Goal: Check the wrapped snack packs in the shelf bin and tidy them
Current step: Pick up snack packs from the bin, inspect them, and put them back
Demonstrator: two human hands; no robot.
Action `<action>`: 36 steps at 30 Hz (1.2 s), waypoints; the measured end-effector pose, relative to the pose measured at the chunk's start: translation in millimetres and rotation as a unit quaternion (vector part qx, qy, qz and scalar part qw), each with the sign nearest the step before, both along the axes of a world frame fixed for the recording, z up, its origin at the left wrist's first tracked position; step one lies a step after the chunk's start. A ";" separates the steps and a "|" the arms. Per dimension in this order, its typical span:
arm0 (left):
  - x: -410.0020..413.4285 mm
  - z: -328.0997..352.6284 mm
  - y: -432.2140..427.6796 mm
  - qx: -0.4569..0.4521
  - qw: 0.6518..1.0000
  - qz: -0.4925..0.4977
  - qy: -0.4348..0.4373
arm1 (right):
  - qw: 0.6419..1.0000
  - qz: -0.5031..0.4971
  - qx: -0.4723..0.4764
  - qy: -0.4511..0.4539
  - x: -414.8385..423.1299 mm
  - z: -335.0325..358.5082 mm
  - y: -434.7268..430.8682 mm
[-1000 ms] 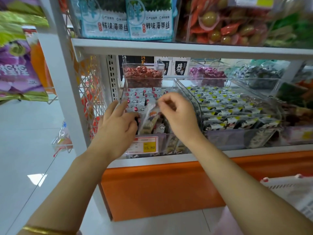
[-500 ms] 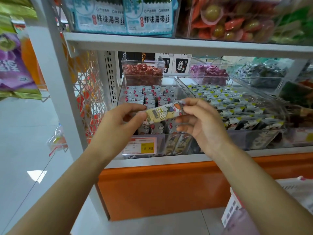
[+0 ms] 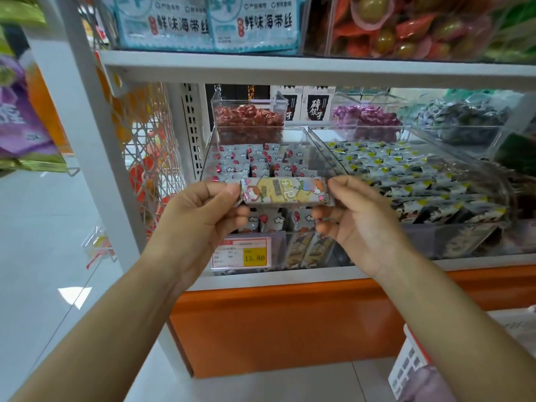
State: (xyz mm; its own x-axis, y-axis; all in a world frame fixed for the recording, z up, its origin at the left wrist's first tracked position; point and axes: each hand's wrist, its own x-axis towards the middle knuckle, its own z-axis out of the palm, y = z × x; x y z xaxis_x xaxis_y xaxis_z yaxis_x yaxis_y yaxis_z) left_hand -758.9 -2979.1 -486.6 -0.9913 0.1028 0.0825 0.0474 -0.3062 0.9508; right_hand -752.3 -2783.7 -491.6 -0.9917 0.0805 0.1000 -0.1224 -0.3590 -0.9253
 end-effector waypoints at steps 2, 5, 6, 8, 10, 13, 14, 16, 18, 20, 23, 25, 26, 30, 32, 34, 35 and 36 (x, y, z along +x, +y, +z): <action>-0.3 -0.3 -0.4 0.004 1.000 0.000 -0.001 | 1.000 0.010 -0.014 -0.001 0.8 -0.9 -0.2; 0.1 -0.6 -0.4 0.016 1.000 -0.007 -0.004 | 0.999 0.022 -0.033 0.004 1.5 -1.1 -0.3; 0.2 -0.7 -0.4 0.026 1.000 -0.014 -0.010 | 0.999 0.023 -0.041 0.008 1.6 -0.9 0.0; -0.2 -0.6 -1.0 0.046 0.998 -0.024 -0.024 | 0.998 0.030 -0.045 0.020 2.3 0.0 0.8; -1.4 -0.7 -2.3 0.057 0.997 -0.022 -0.037 | 0.998 0.046 -0.042 0.030 3.3 0.1 1.5; -3.0 -0.9 -4.7 0.056 0.997 -0.018 -0.047 | 0.997 0.059 -0.044 0.037 4.0 -0.8 2.0; -3.5 -0.9 -5.5 0.055 0.997 -0.019 -0.049 | 0.997 0.060 -0.043 0.038 3.9 -1.0 2.1; -4.6 -0.8 -6.5 0.058 0.997 -0.021 -0.054 | 0.997 0.059 -0.040 0.040 3.7 -0.9 2.7; -5.0 -0.3 -6.7 0.057 0.997 -0.024 -0.051 | 0.997 0.056 -0.040 0.038 2.9 -0.8 3.9; -4.3 0.4 -6.5 0.048 0.998 -0.028 -0.036 | 0.997 0.049 -0.041 0.034 2.3 -0.8 4.8; -2.2 0.6 -6.0 0.026 0.999 -0.038 -0.009 | 0.999 0.027 -0.027 0.027 1.3 -1.6 5.7; -1.9 0.2 -5.9 0.018 0.999 -0.049 0.002 | 0.999 0.017 -0.015 0.030 1.0 -1.0 6.4; -1.9 0.4 -5.7 0.014 0.998 -0.058 0.005 | 0.999 0.019 -0.017 0.036 1.0 -0.7 6.3; 0.2 -0.4 -2.7 -0.066 0.996 -0.052 0.037 | 0.998 0.000 0.030 0.059 1.7 -3.1 5.1; 0.8 -1.8 -1.6 -0.124 0.991 -0.023 0.052 | 0.995 -0.019 0.073 0.066 0.8 -5.7 4.3; 1.2 -1.8 -1.3 -0.166 0.984 -0.004 0.059 | 0.994 -0.021 0.083 0.069 -0.2 -7.2 3.8; 1.5 -1.4 -1.3 -0.178 0.982 -0.002 0.062 | 0.994 -0.019 0.088 0.070 -0.4 -7.3 3.7; 1.8 -0.9 -1.4 -0.190 0.979 -0.004 0.068 | 0.993 -0.016 0.096 0.069 -0.4 -7.2 3.5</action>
State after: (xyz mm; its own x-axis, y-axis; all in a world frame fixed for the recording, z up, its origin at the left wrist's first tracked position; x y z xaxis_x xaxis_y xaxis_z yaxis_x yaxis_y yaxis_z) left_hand -757.1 -2980.5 -487.5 -0.9727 0.1600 0.1681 0.1806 0.0672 0.9813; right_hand -752.7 -2780.2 -498.8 -0.9648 0.0777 0.2513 -0.2613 -0.1725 -0.9497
